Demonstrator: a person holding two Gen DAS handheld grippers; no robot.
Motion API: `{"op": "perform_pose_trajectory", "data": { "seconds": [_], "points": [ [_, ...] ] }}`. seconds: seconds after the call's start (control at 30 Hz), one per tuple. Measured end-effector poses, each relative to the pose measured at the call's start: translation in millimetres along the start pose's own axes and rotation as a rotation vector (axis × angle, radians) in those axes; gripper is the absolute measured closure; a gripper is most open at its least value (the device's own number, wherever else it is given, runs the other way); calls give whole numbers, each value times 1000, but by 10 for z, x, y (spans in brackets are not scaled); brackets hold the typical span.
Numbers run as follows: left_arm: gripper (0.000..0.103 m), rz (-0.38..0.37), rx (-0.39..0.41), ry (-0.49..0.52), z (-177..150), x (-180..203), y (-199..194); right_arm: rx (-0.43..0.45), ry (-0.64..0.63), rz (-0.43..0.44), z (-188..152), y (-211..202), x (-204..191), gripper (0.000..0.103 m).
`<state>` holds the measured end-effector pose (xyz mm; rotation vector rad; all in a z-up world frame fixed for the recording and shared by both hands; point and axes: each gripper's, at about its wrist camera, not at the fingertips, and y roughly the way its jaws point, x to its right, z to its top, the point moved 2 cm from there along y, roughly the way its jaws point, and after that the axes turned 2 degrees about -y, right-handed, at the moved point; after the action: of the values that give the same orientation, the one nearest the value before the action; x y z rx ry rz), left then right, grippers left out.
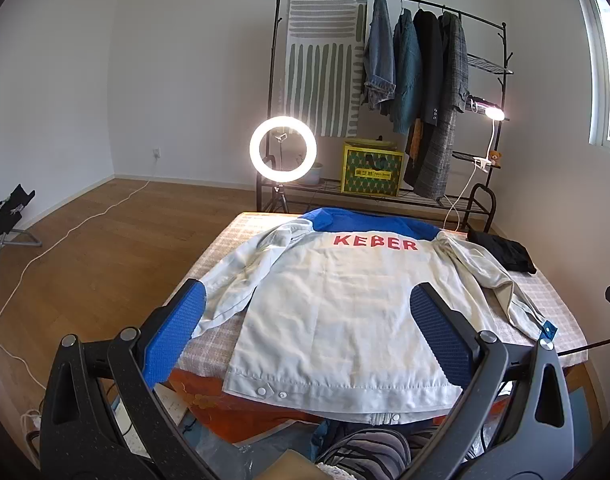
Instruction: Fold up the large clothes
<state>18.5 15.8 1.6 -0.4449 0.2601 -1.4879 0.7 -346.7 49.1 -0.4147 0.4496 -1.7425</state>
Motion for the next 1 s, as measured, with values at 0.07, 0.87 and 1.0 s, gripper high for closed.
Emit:
{"op": "perform_pose_trajectory", "data": {
  "seconds": [0.07,0.87,1.0],
  "points": [
    [0,3,0,0,16,-14,-6,1,-1,1,8,-8,-8,4],
    [0,12,5,3,61,-14,-43,3,6,6,11,-5,-2,4],
    [0,12,6,5,59,-12,-47,4,9,10,10,-15,10,4]
  ]
}}
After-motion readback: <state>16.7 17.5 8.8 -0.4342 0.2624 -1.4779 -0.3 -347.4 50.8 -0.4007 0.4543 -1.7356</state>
